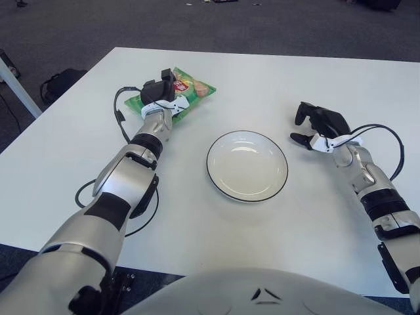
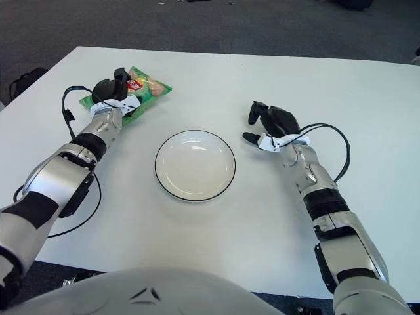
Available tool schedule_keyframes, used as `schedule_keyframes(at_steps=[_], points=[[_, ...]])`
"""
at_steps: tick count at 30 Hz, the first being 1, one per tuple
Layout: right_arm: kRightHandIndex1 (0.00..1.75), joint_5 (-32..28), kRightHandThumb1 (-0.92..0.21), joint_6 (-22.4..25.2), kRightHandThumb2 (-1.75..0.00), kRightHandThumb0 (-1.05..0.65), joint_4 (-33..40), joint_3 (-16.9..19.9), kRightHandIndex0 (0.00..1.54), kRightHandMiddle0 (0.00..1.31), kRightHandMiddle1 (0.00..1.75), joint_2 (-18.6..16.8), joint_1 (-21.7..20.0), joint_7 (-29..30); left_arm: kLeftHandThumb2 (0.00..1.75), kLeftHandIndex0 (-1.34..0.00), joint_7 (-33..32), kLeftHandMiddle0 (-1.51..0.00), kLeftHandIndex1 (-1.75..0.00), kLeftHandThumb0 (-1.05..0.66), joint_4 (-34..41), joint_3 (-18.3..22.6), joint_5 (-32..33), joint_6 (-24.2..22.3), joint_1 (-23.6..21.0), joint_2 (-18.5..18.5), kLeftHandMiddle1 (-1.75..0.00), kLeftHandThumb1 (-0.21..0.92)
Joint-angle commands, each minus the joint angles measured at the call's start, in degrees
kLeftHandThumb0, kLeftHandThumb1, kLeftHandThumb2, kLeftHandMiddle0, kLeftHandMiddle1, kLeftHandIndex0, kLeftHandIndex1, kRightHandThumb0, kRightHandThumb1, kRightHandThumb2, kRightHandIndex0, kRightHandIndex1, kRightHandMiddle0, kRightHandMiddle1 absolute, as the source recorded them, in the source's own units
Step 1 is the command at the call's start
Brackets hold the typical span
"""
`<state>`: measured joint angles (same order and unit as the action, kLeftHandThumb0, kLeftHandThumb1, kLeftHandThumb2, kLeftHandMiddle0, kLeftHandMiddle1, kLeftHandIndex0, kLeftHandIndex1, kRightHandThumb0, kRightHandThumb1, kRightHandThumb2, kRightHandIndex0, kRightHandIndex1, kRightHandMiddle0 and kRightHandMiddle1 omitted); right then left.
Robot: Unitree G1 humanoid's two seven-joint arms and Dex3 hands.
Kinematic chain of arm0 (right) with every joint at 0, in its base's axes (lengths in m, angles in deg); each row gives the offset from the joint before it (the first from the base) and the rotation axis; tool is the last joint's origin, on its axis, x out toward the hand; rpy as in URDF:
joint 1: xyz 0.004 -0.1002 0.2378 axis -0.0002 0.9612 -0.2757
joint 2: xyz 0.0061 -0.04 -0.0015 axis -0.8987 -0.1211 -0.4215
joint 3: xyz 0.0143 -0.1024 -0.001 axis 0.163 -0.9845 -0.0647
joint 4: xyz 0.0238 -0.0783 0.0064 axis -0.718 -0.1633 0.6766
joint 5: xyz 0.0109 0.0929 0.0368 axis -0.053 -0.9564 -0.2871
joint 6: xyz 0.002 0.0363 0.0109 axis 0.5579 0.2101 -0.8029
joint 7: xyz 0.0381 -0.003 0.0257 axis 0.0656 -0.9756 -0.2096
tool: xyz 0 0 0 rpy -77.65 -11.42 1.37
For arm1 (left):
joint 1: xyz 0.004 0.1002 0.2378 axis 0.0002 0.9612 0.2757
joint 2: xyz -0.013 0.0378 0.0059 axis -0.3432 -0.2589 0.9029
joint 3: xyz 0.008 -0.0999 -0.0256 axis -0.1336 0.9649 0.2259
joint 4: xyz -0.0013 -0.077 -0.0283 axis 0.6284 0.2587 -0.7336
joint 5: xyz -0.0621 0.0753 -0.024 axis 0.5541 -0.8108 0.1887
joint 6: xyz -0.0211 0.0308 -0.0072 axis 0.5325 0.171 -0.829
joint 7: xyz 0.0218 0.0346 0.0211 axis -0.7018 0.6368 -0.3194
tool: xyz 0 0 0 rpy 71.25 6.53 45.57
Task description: Put the snack into the plate.
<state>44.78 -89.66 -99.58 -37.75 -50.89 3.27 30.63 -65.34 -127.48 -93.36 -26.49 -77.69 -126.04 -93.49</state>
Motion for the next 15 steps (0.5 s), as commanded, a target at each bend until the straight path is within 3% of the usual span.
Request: schedule_keyframes(at_steps=[1, 8, 15], points=[[1.49, 0.73, -0.47, 2.09, -1.06, -0.01, -2.66, -2.6, 0.59, 0.35, 1.75, -1.29, 5.0, -4.52, 1.69, -0.87, 2.03, -1.32, -1.75, -0.63, -2.58, -0.1, 0.86, -0.95, 4.96, 1.37, -1.75, 0.01], [1.49, 0.91, -0.48, 2.54, -1.05, -0.01, -2.74, -2.78, 0.58, 0.34, 1.75, -1.27, 4.86, -5.0, 1.65, -0.84, 1.49, -1.34, -1.75, -0.6, -2.32, 0.17, 1.01, -1.06, 4.99, 1.04, -1.75, 0.05], [1.5, 0.72, -0.47, 2.56, -1.06, -0.01, -2.7, -2.67, 0.59, 0.33, 1.75, -1.34, 4.87, -5.32, 1.59, -0.8, 2.52, -1.34, -1.75, -0.57, -1.3, 1.09, 1.63, 2.83, 3.99, -2.23, -1.75, 0.09]])
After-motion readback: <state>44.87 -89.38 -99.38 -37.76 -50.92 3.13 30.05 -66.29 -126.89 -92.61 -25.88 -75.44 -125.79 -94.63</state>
